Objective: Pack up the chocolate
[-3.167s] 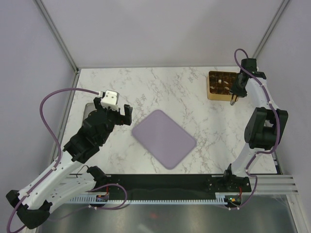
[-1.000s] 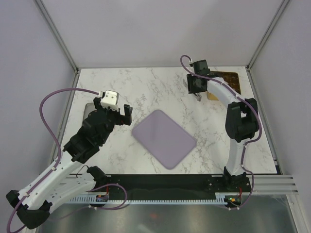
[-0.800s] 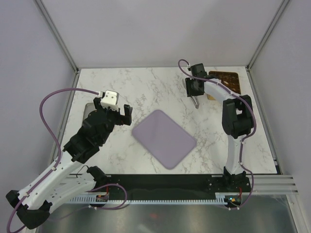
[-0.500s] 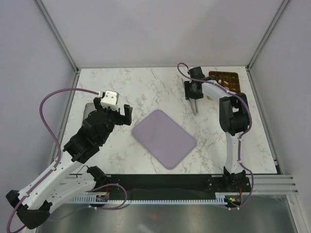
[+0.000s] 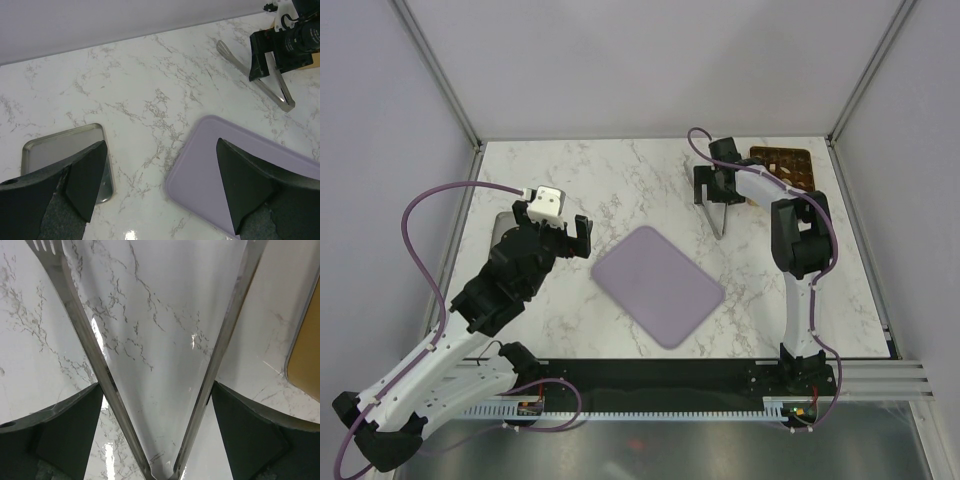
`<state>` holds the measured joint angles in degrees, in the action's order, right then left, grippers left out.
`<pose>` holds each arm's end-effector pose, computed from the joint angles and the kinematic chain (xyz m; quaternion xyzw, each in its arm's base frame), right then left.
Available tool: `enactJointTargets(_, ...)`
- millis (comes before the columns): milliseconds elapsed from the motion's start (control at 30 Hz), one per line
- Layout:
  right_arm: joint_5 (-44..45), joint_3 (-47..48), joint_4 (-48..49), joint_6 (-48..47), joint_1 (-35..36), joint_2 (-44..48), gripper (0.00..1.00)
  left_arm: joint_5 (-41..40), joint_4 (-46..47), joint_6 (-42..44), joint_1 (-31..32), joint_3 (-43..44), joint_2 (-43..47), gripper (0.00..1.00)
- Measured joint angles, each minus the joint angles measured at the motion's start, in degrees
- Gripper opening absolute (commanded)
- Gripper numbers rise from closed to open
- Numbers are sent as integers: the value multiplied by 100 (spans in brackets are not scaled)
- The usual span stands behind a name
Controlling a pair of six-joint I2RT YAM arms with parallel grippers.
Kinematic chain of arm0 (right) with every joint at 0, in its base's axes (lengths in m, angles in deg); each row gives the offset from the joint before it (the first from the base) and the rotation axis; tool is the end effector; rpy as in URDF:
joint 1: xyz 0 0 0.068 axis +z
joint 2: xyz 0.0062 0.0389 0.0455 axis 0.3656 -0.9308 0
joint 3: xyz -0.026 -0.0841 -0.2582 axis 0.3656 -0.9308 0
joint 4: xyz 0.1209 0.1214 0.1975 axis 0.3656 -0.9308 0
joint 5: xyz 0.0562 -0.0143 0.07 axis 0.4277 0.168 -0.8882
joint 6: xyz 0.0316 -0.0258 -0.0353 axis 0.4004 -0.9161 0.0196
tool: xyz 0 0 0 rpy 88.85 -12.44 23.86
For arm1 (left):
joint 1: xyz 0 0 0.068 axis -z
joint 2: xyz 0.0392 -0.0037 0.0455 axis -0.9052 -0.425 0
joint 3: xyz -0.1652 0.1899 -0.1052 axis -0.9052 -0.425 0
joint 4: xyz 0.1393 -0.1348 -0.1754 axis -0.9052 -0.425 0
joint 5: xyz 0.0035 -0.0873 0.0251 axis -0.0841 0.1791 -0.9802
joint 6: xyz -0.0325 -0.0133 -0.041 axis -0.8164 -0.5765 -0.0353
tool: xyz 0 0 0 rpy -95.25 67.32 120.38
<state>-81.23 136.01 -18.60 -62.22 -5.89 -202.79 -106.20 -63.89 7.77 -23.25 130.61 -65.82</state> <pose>0.4557 0.1229 0.1712 -0.0071 0.9599 0.0161 0.2796 0.1338 -0.0976 0.3612 0.1053 0.7554 -0.0766 0.6422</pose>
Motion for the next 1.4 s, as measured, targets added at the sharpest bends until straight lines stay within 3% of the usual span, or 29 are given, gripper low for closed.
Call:
enactJointTargets(267,87,-55,-173,308,13,400,98,2,2,0,0,0,-39,98)
enactJointTargets(433,175,-544,-343,509,142,1521,96,2,7,-2,0,0,-197,98)
enactJointTargets(733,-378,-2649,90,723,1117,4614,94,-15,-184,-11,0,203,-994,98)
enactJointTargets(1033,-885,-4710,848,693,1165,5930,93,-219,-1204,-155,-81,1722,-2542,95)
enactJointTargets(1167,-986,-5160,1051,708,1165,6203,93,-31,-1593,-232,-544,1958,-3051,92)
enactJointTargets(1400,-1086,-5217,1305,708,1165,6677,88,629,-1867,-302,-1978,2041,-4127,83)
